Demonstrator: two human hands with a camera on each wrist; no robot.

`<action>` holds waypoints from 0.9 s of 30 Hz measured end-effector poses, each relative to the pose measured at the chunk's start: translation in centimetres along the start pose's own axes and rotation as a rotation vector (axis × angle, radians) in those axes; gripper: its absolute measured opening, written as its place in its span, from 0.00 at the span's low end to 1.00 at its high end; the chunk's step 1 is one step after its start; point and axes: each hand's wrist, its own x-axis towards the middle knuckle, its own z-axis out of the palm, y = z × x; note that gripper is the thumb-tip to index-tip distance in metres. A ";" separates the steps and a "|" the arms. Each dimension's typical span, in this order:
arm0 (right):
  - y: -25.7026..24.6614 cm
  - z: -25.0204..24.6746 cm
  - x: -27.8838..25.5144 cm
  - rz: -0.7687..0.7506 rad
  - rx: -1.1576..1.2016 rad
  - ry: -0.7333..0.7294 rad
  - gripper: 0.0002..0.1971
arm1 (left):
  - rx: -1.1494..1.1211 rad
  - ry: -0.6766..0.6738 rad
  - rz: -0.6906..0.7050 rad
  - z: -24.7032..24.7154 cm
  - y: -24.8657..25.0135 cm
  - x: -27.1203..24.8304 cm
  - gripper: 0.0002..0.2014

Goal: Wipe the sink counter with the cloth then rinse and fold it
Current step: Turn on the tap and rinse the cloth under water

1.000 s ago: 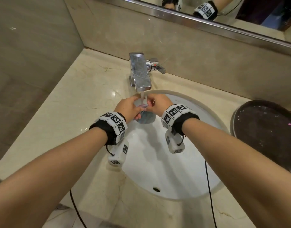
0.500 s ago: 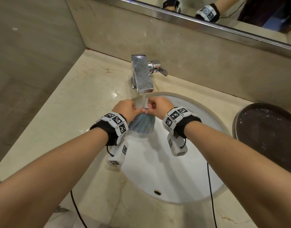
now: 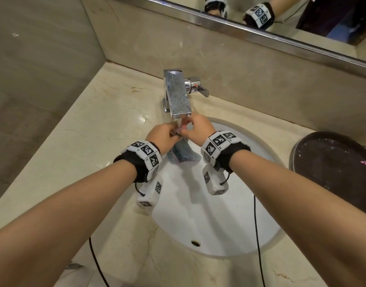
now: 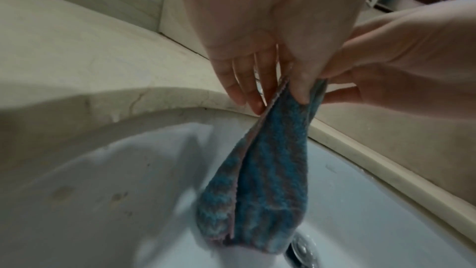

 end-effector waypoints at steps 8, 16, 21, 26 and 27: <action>0.4 -0.4 0.2 0.043 -0.076 -0.084 0.08 | 0.003 0.096 -0.084 -1.1 -0.5 0.6 0.03; 0.3 -0.5 0.2 0.044 0.027 -0.078 0.04 | 0.014 -0.034 -0.140 -0.6 -1.3 -0.2 0.13; -1.2 0.1 0.4 0.092 0.110 -0.099 0.11 | -0.072 0.004 -0.064 -0.6 0.1 -0.3 0.20; -0.9 -0.1 0.3 0.158 0.068 -0.113 0.17 | -0.005 0.097 -0.120 -1.4 0.0 0.2 0.04; -0.7 -0.3 0.3 0.194 0.011 -0.170 0.13 | 0.000 0.096 -0.119 -1.5 -0.2 0.2 0.01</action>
